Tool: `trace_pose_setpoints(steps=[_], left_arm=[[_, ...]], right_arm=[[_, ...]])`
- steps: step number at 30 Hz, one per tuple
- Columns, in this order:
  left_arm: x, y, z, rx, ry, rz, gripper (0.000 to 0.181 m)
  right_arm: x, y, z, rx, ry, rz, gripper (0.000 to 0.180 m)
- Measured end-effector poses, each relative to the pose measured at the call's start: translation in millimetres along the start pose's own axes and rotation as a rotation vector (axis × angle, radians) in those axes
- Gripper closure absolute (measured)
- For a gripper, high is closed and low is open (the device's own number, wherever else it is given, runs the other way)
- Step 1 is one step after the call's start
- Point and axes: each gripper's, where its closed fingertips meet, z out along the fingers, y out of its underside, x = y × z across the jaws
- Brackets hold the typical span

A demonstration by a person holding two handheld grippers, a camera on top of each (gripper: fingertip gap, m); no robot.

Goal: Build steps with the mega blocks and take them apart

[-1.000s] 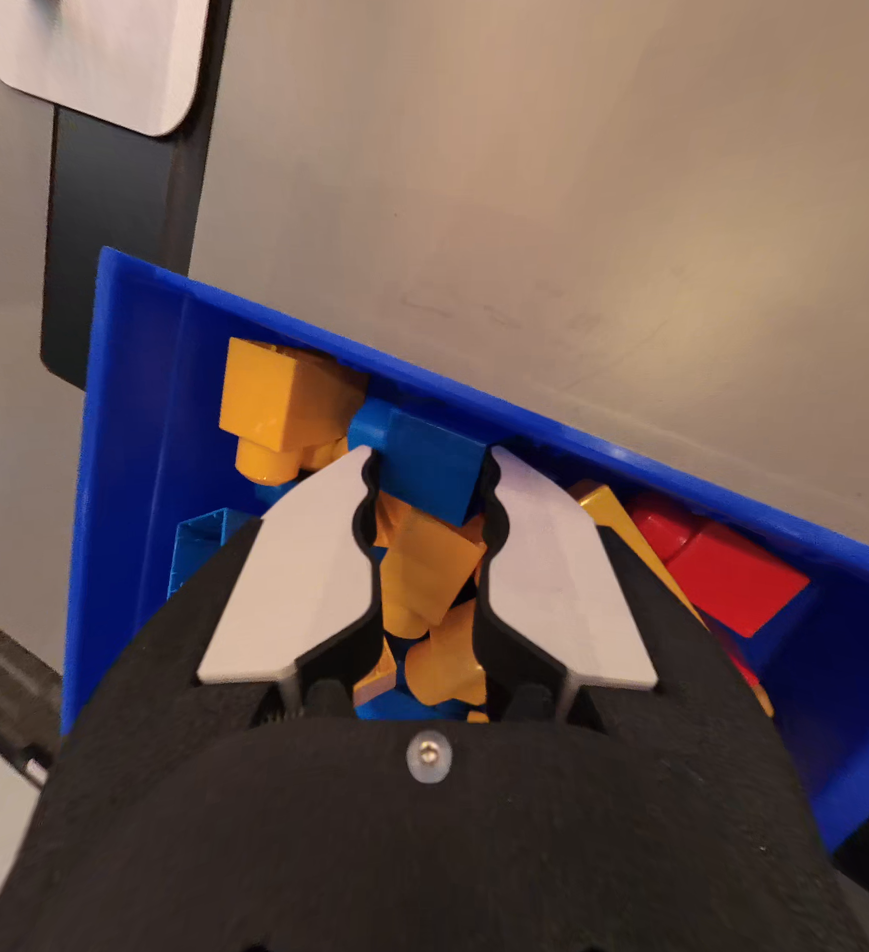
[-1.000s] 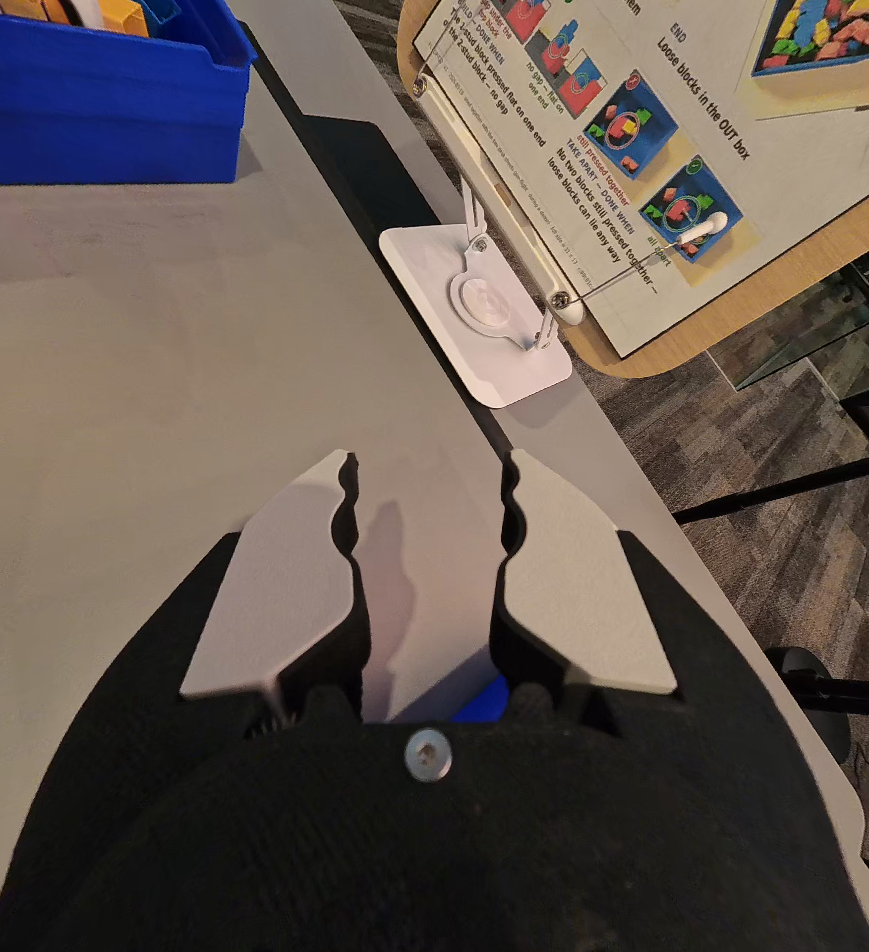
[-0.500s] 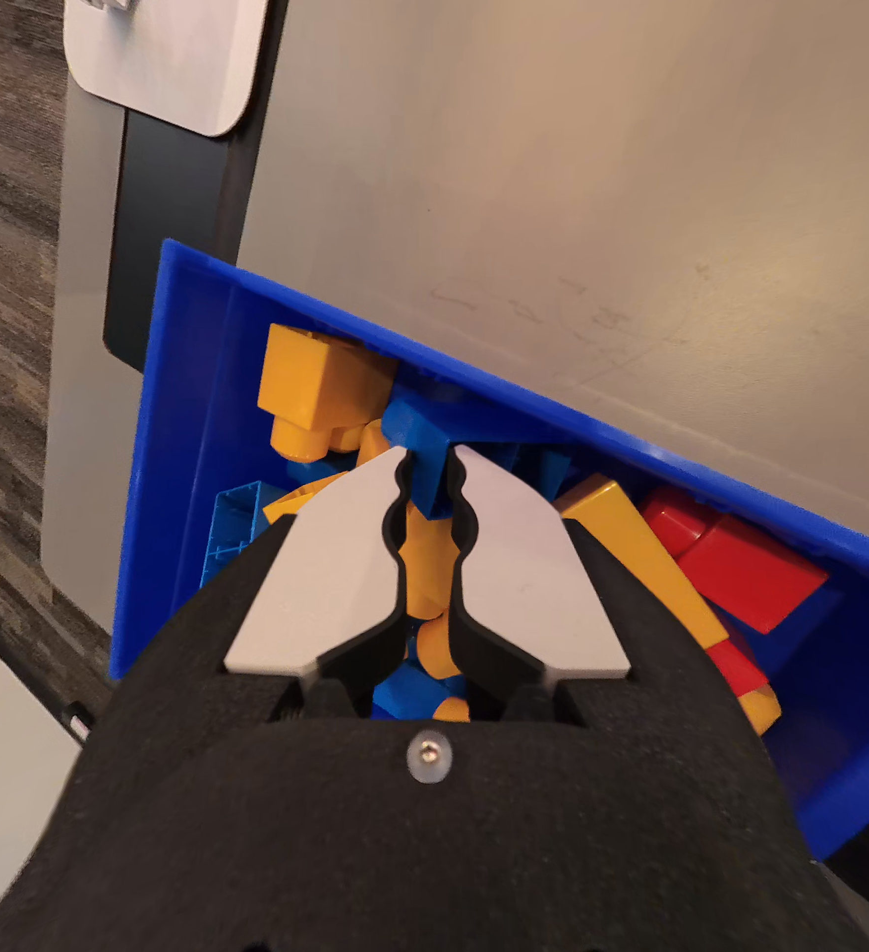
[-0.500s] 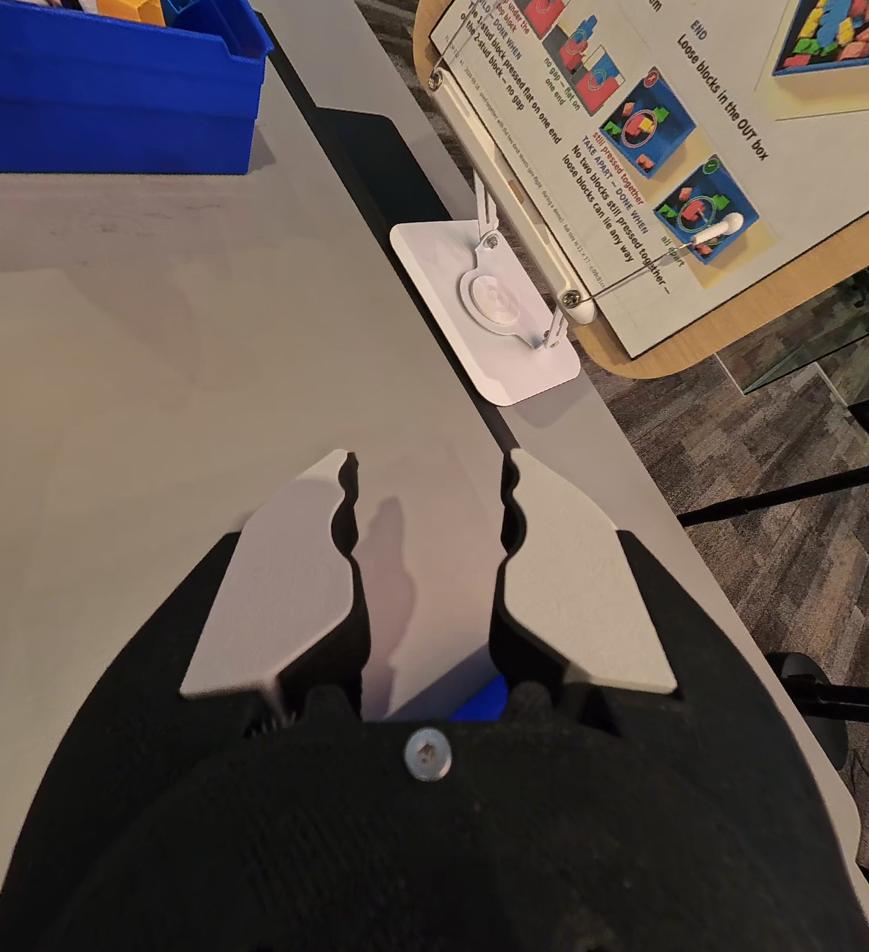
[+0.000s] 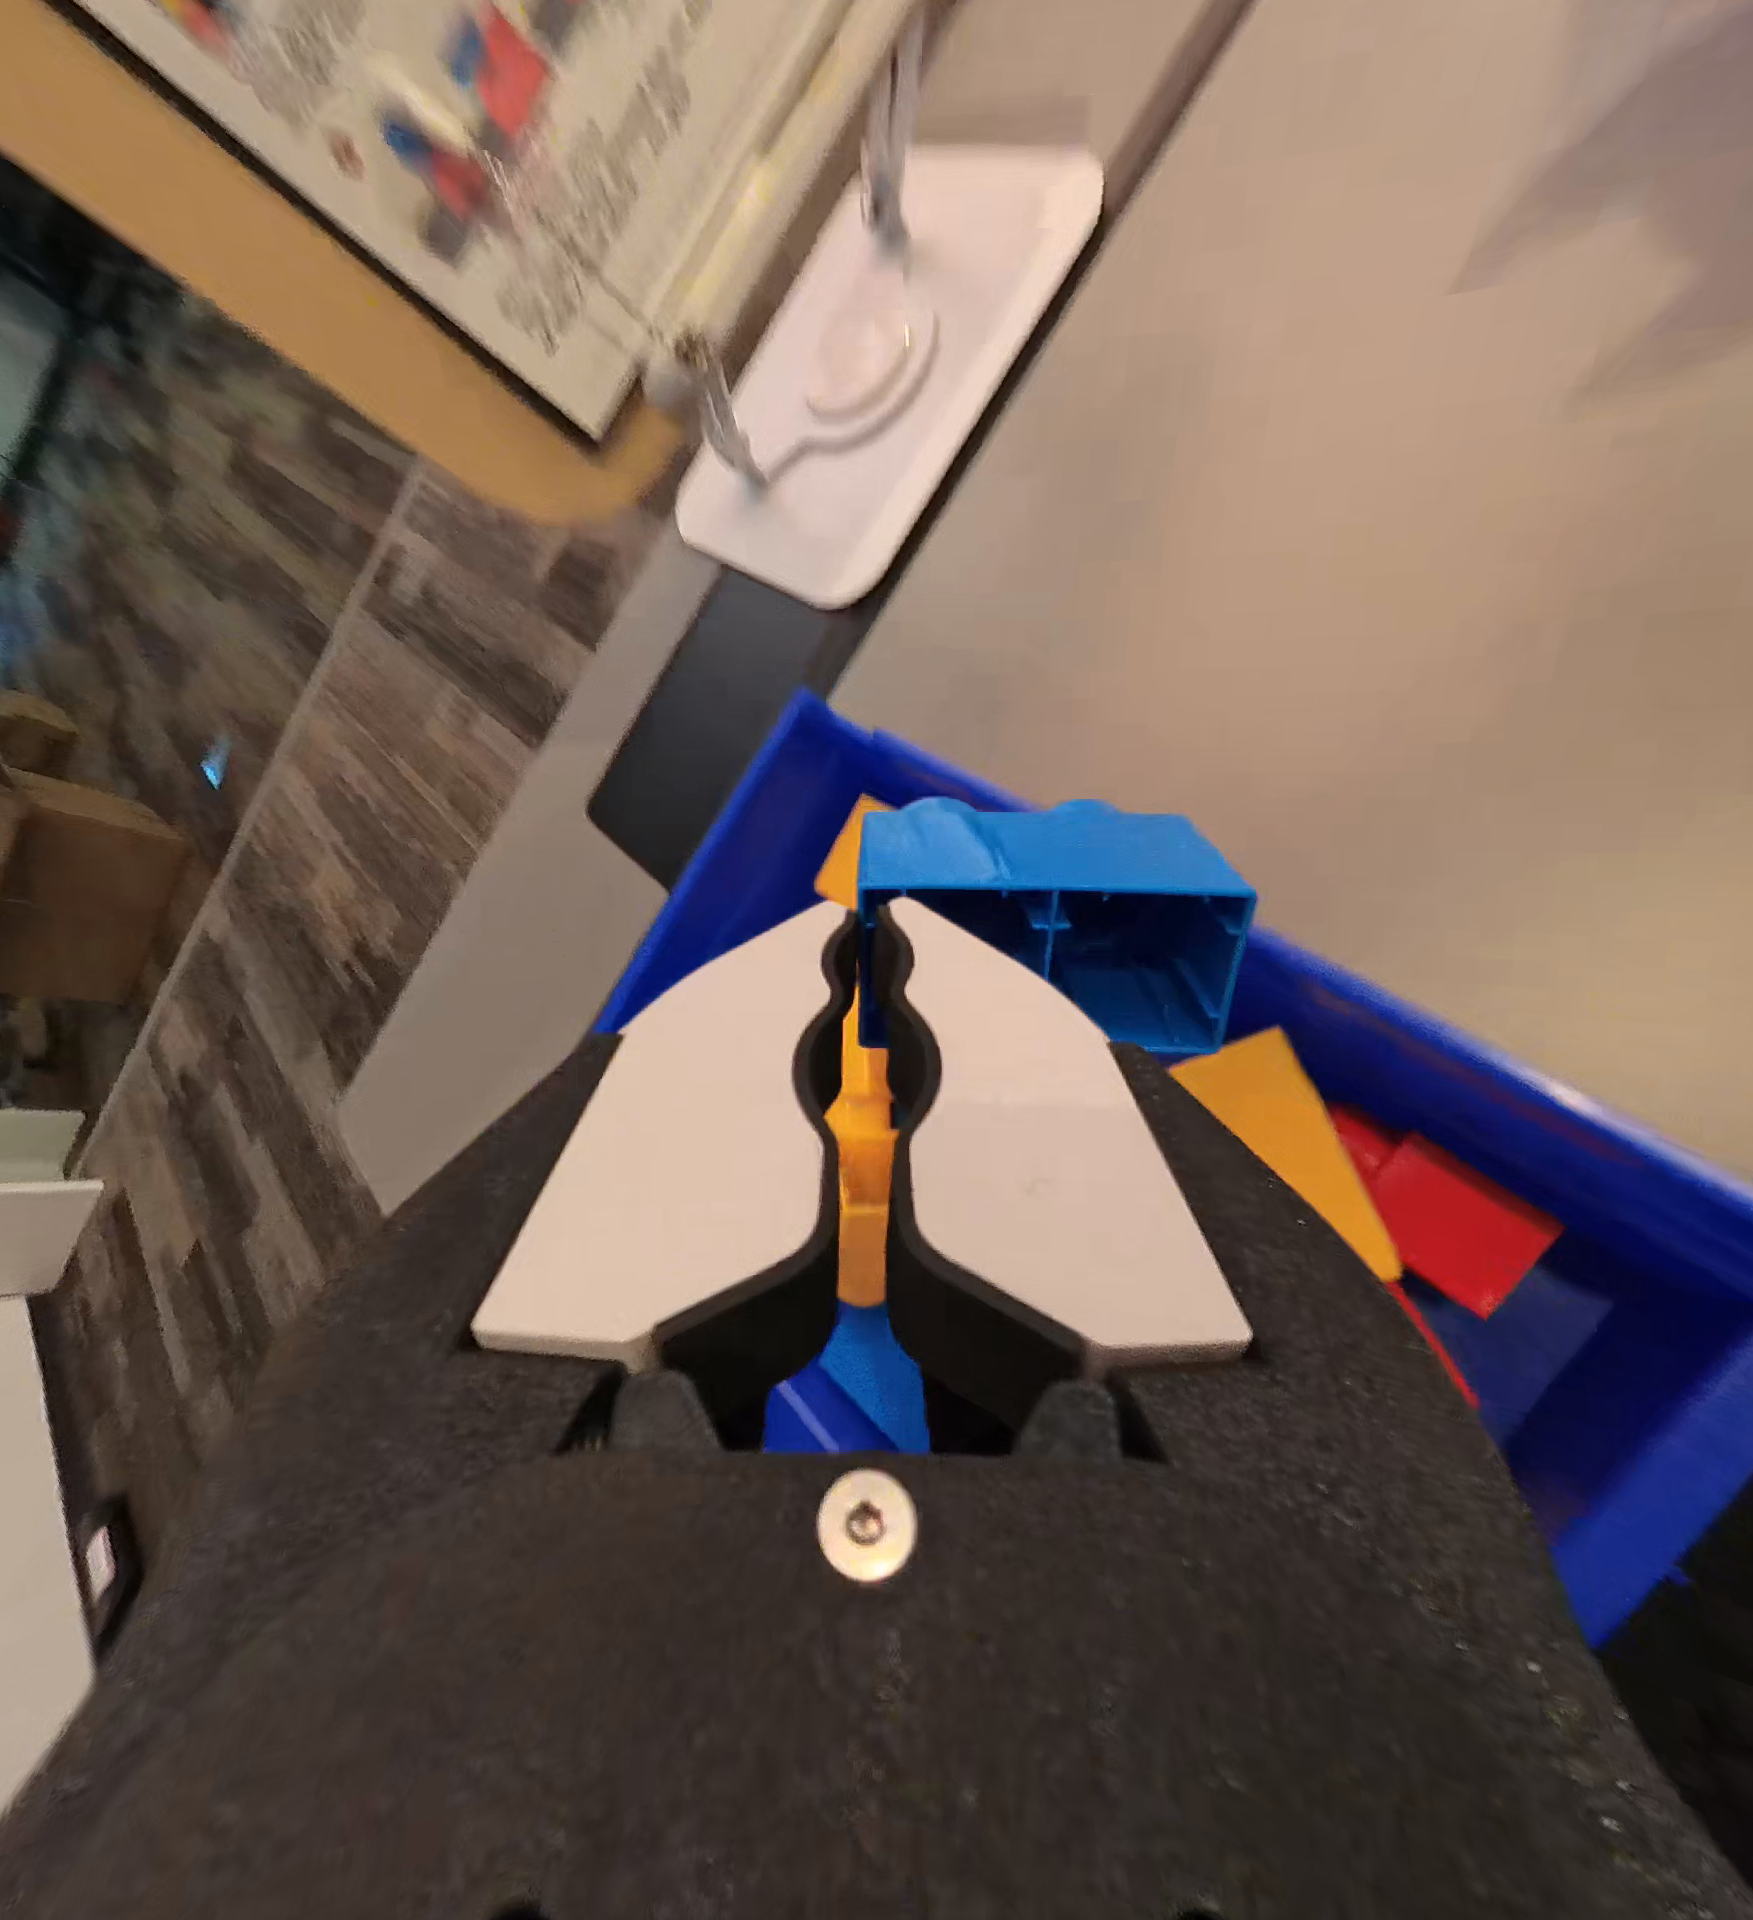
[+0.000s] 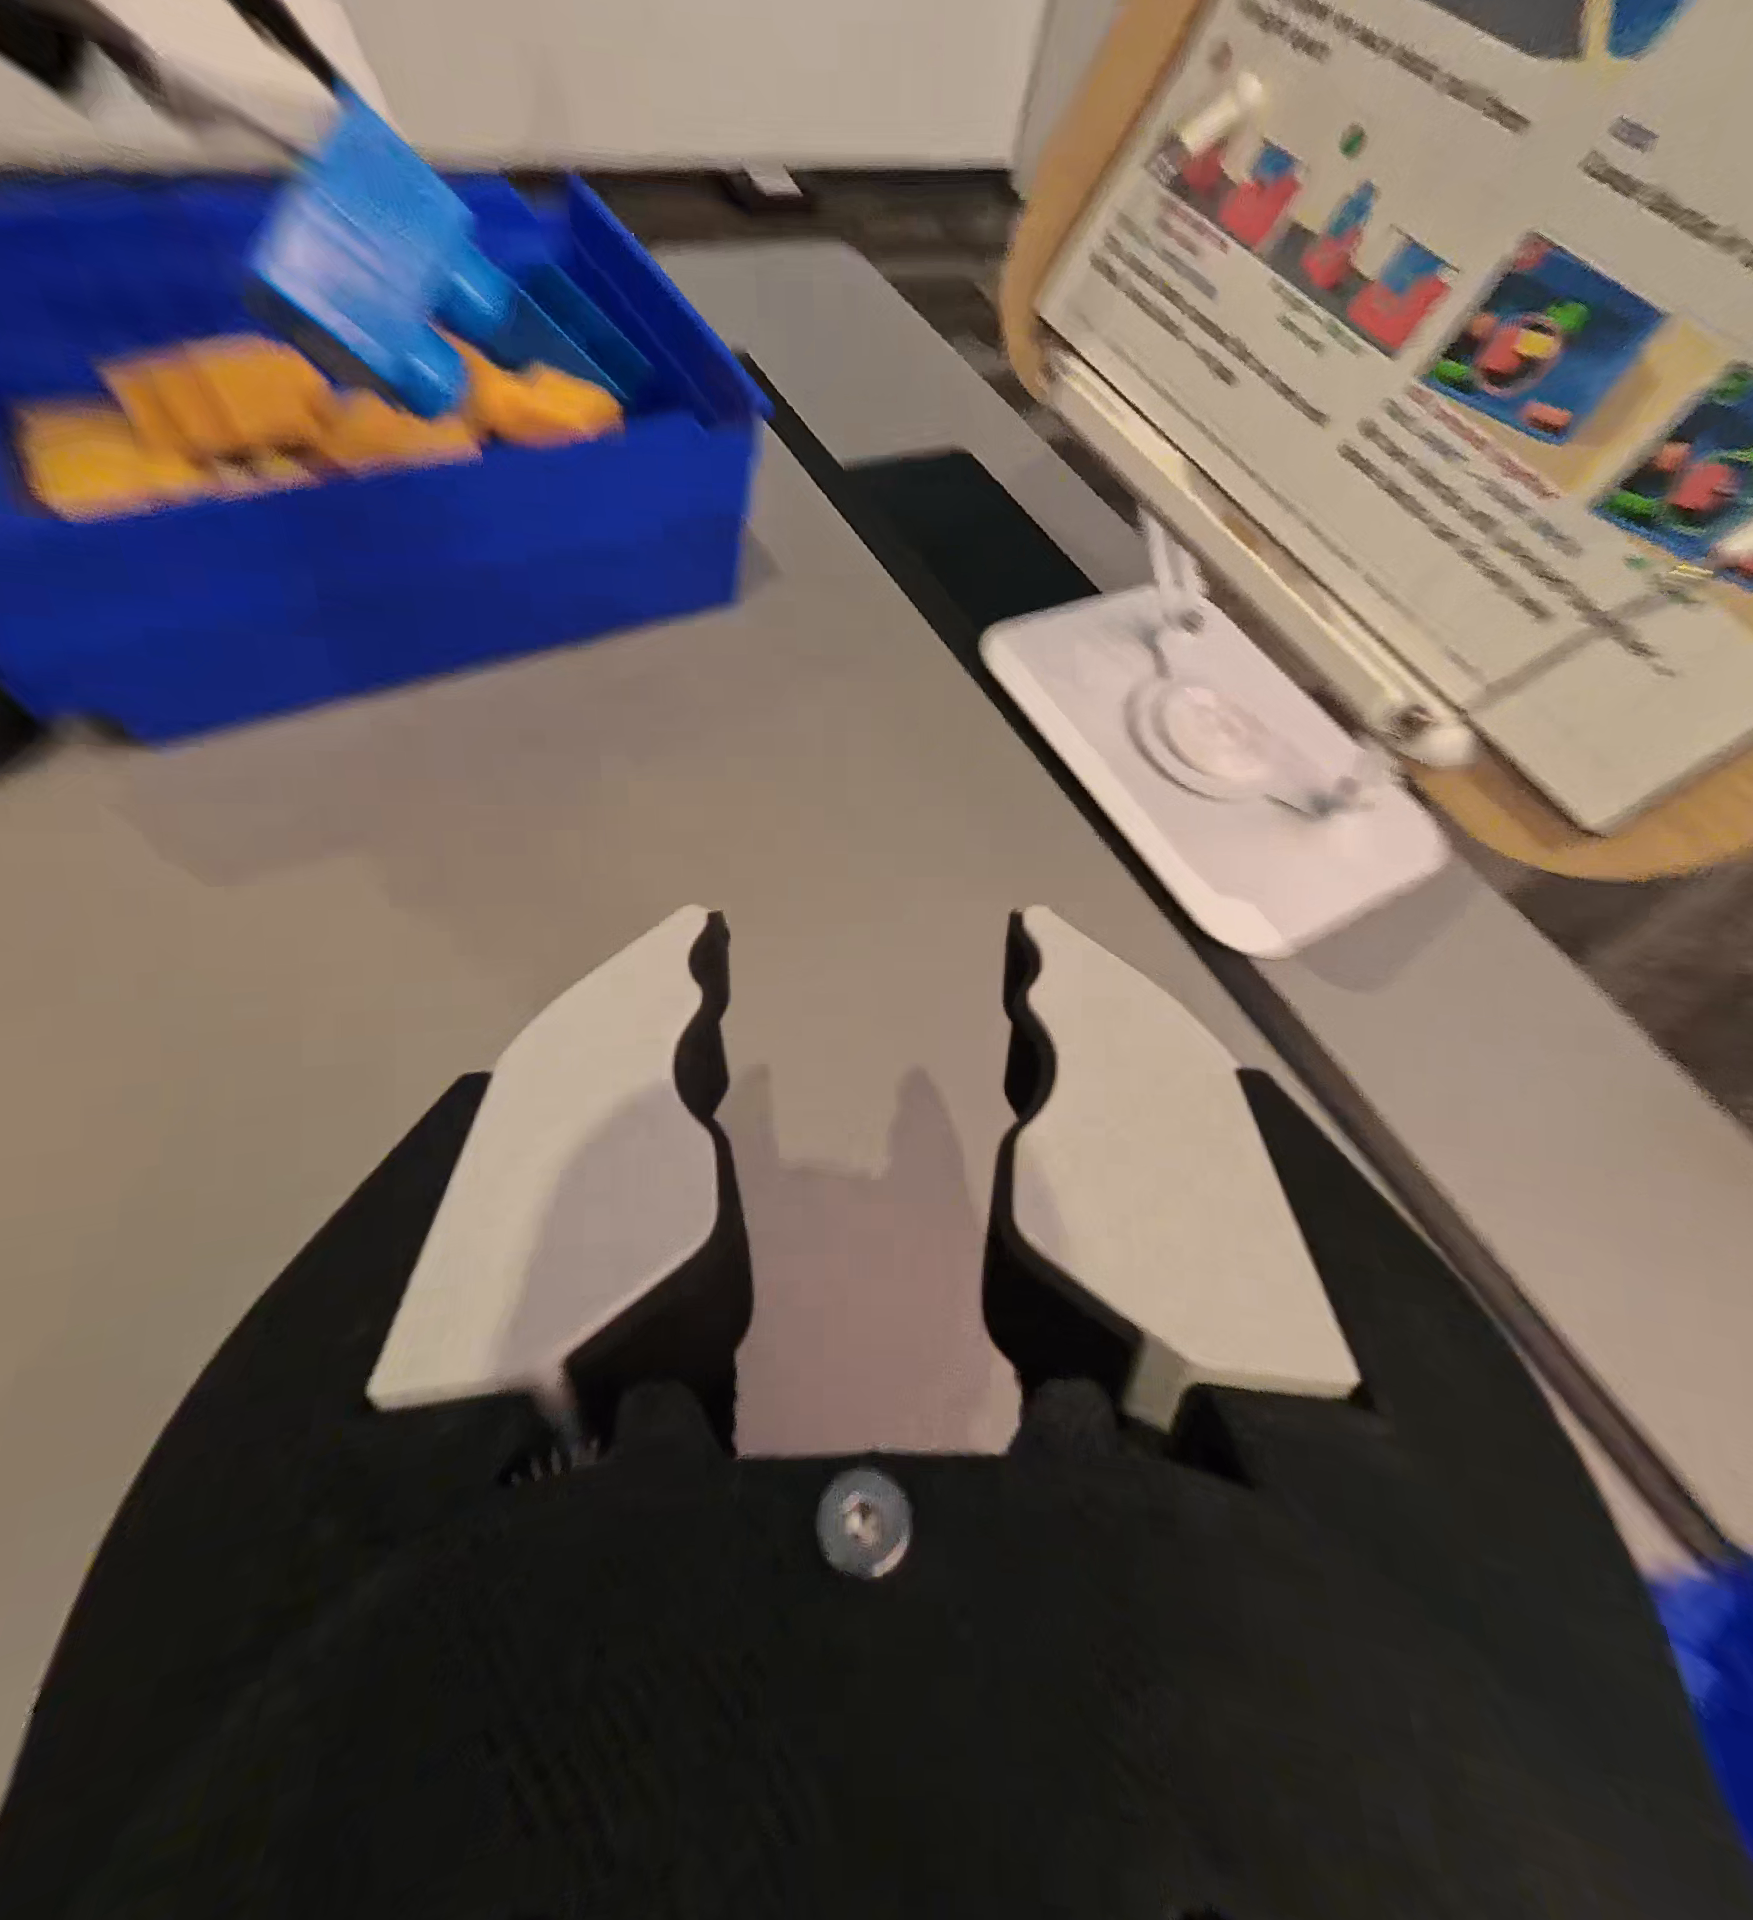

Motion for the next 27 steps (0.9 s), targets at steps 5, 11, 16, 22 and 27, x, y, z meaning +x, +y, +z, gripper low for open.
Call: trace_pose_setpoints(steps=[5,11,16,22,27], left_arm=[[27.1,-65.0,-25.2,0.237,0.033,0.06,0.179],[80.0,-122.1,-37.5,0.419,0.158,0.133,0.179],[121.6,-151.5,-38.6,0.493,0.251,0.183,0.179],[138.2,-156.6,-35.6,0.523,0.364,0.136,0.171],[106.3,-114.9,-27.3,0.337,0.335,0.072,0.141]], right_arm=[[-71.2,-29.6,15.4,0.157,-0.363,0.214,0.127],[-111.4,-43.3,18.0,0.239,-0.646,0.412,0.123],[-130.4,-63.9,10.6,0.373,-0.926,0.705,0.115],[-138.9,-57.2,13.9,0.323,-1.038,0.801,0.143],[-122.6,-28.3,31.4,0.176,-0.95,0.842,0.161]])
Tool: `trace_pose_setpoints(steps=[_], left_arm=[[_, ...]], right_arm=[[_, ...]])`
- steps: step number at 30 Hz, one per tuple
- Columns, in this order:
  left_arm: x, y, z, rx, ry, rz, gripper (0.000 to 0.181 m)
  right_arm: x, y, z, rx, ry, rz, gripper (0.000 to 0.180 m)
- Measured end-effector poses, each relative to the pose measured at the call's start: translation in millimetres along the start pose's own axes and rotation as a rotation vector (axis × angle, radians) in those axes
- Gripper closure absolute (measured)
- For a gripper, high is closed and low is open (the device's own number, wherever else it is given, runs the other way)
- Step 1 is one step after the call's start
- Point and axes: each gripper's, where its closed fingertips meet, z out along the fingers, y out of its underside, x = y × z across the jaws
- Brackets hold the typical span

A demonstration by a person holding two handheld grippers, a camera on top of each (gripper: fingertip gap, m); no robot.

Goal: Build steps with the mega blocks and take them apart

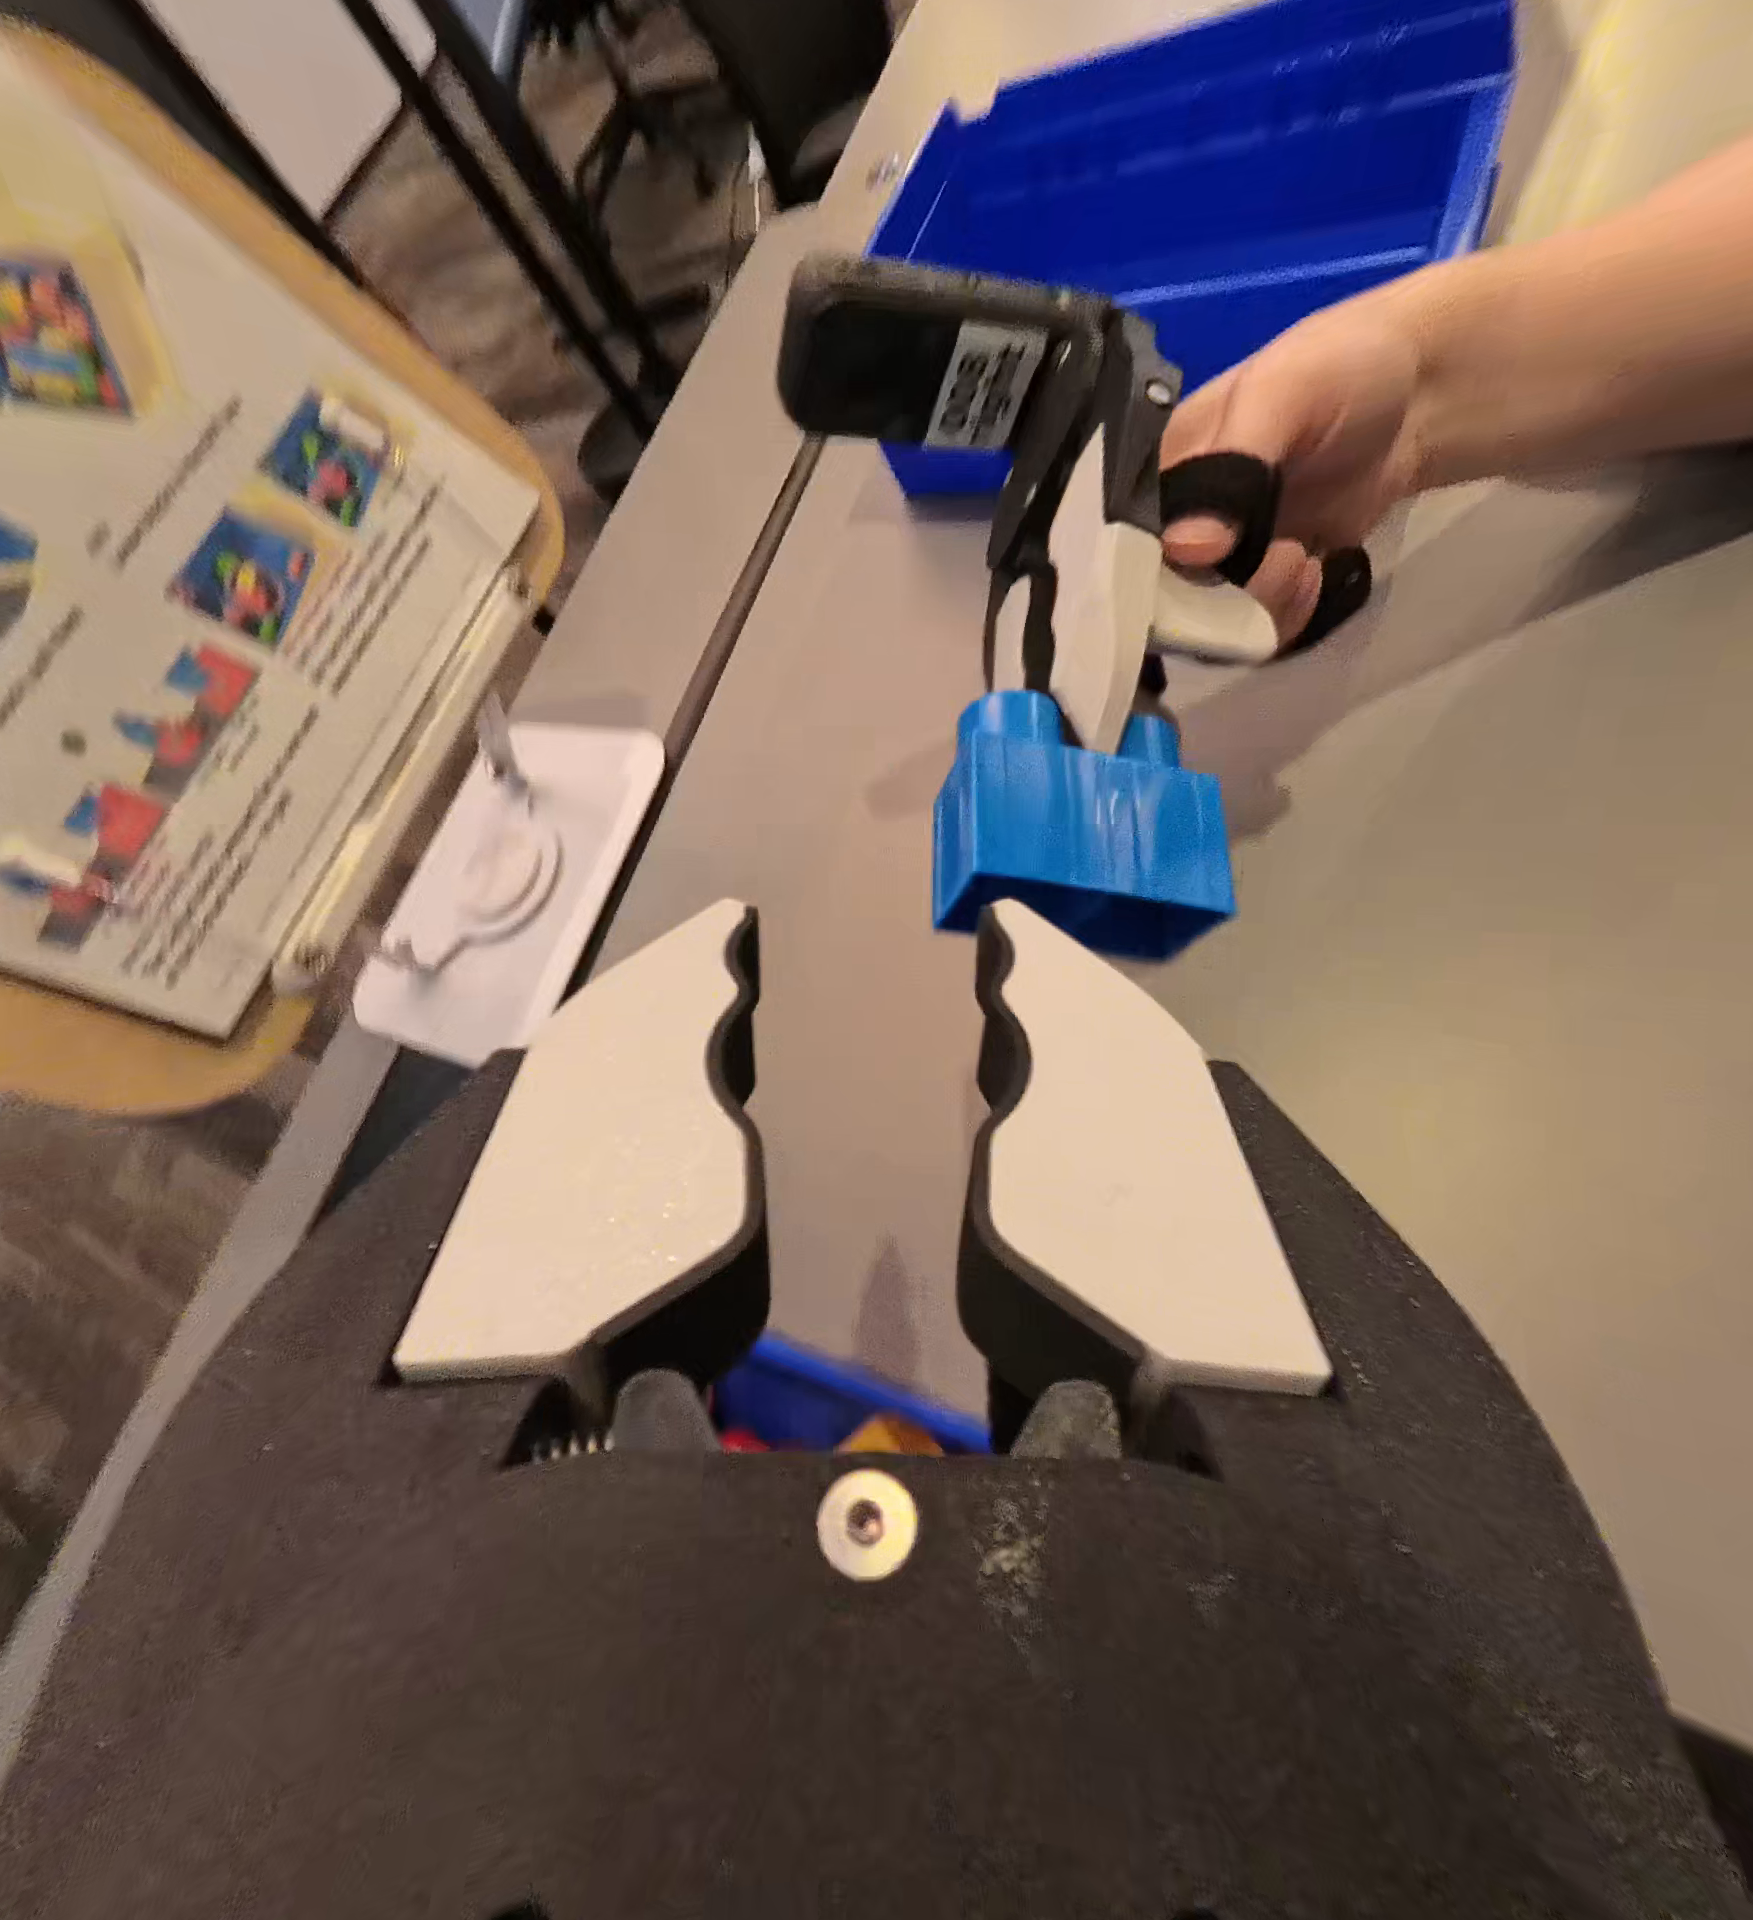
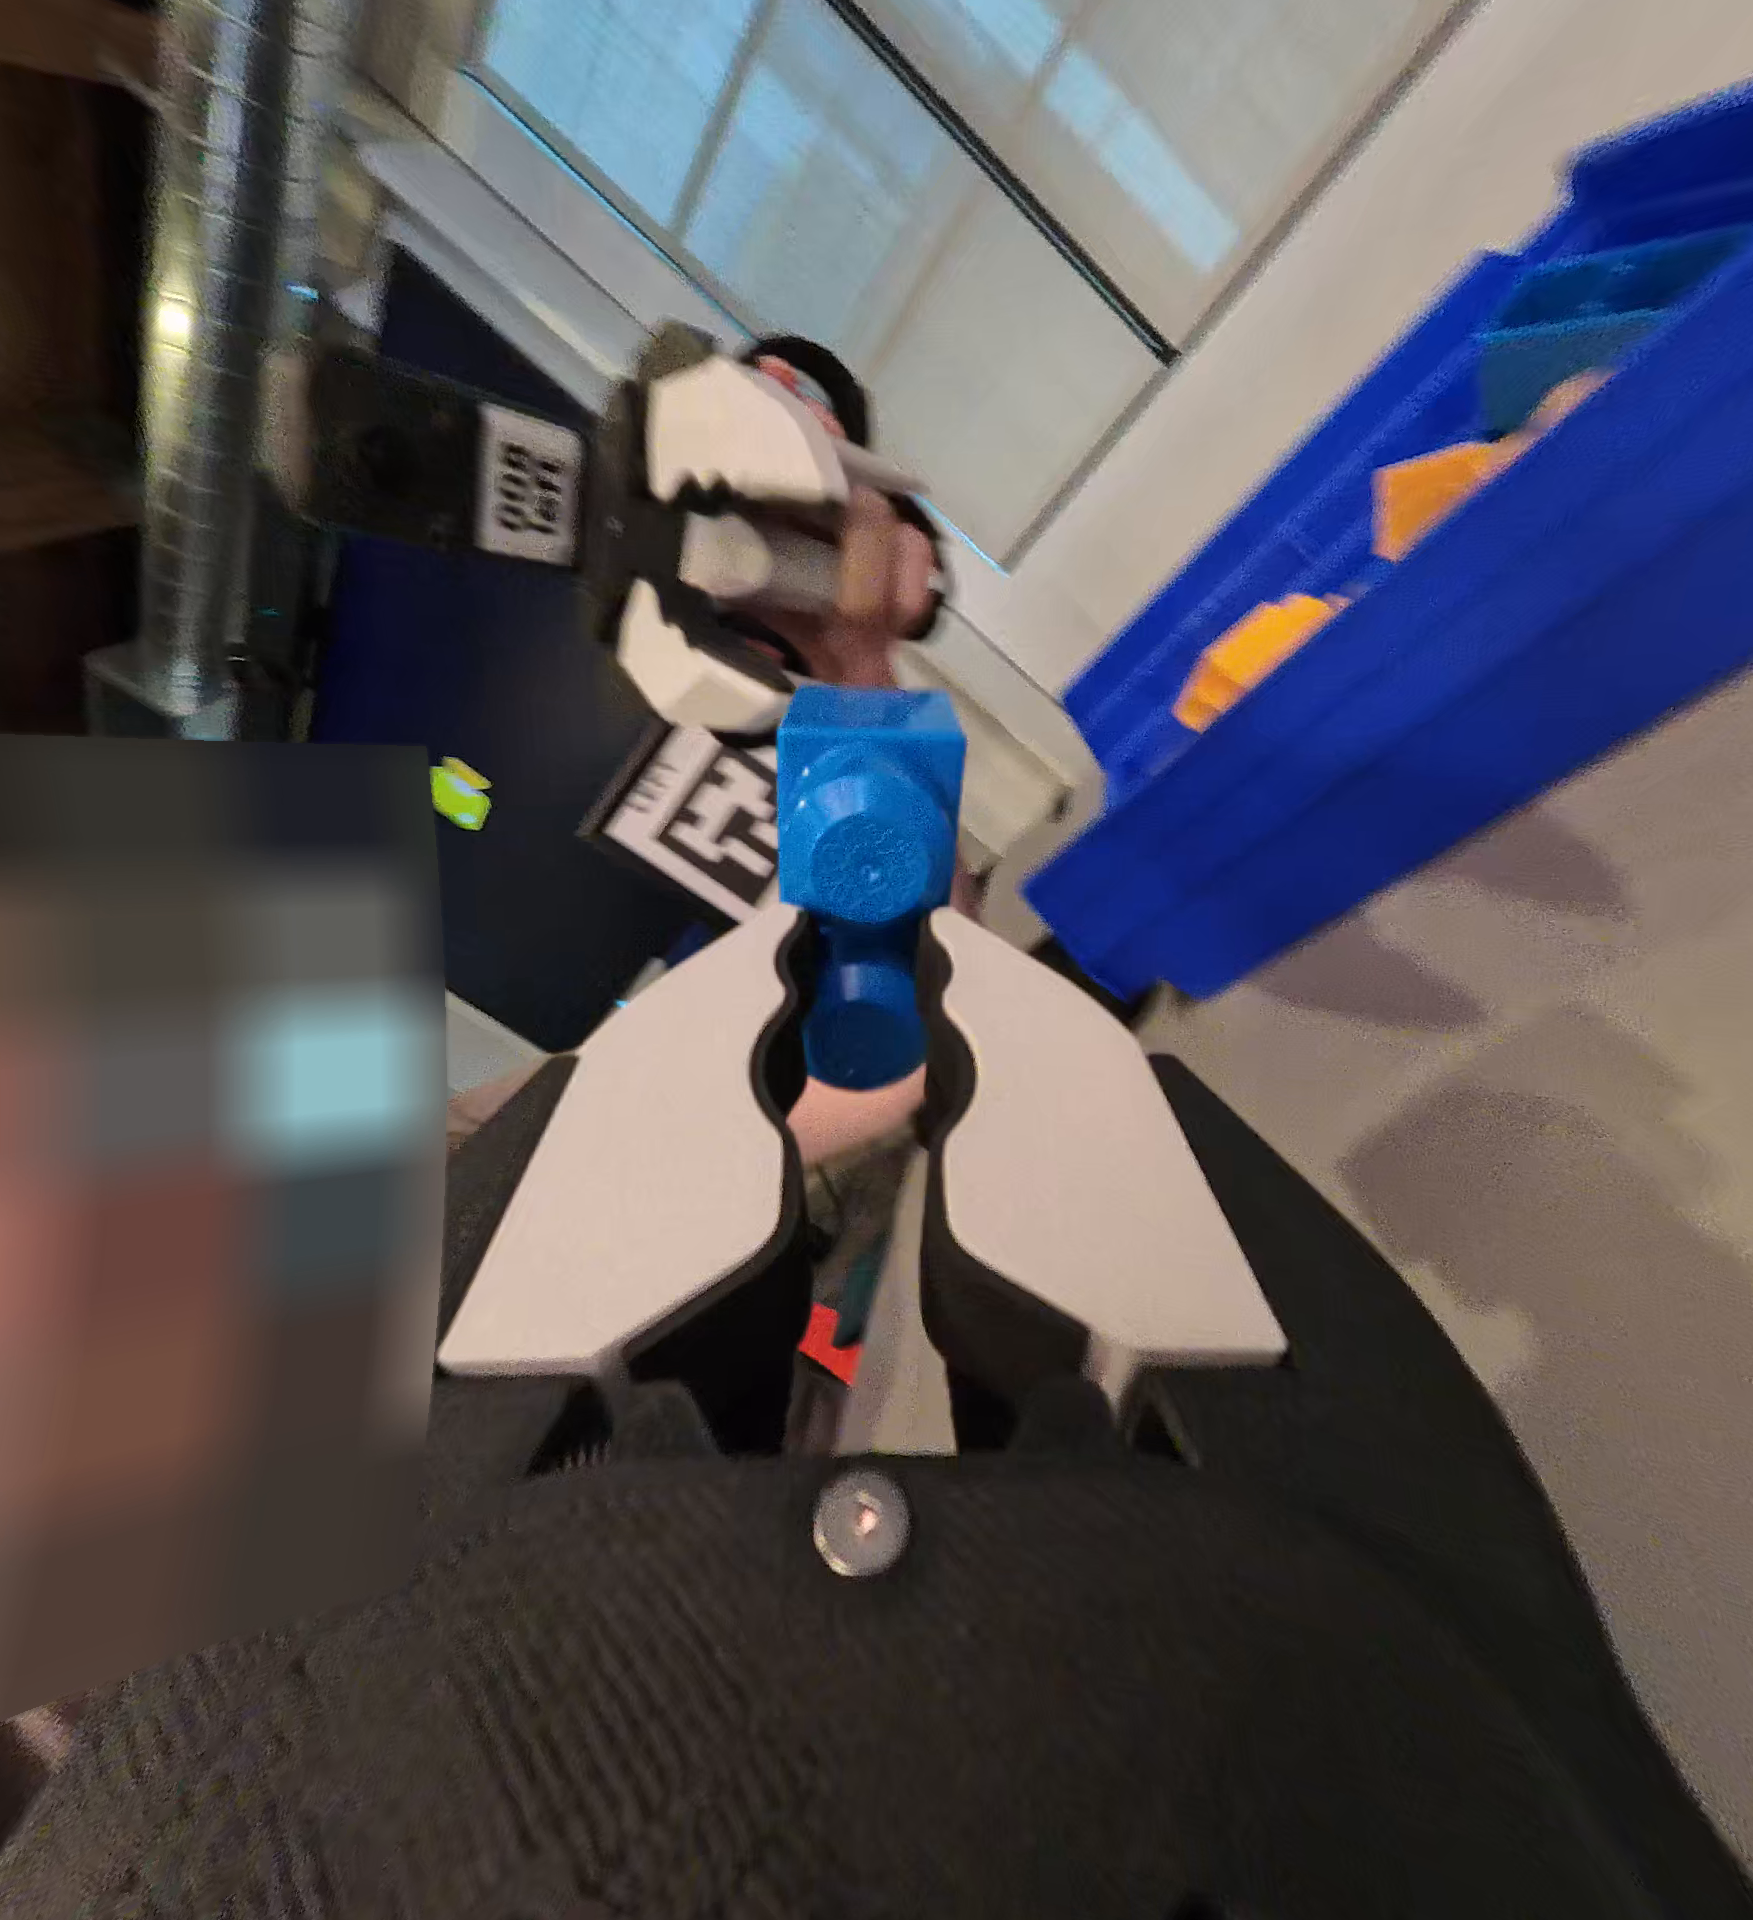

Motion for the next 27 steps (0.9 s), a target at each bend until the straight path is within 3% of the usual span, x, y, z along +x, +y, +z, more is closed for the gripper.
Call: trace_pose_setpoints(steps=[4,12,17,22,27], left_arm=[[-29.8,44.9,-23.6,-0.117,-0.077,-0.094,0.139],[-31.6,163.8,-59.9,-0.567,-0.037,-0.196,0.144],[-56.7,199.4,-79.1,-0.636,-0.15,-0.33,0.142],[-52.3,227.5,-79.9,-0.716,-0.112,-0.431,0.138],[-47.6,254.8,-77.4,-0.866,-0.108,-0.534,0.121]], right_arm=[[69.9,19.4,-28.2,-0.115,0.274,0.103,0.162],[123.7,47.6,-60.1,-0.225,0.45,0.243,0.162],[136.0,52.3,-68.7,-0.262,0.506,0.243,0.164],[141.9,56.2,-70.6,-0.309,0.554,0.207,0.161],[136.1,38.5,-69.8,-0.274,0.6,0.088,0.139]])
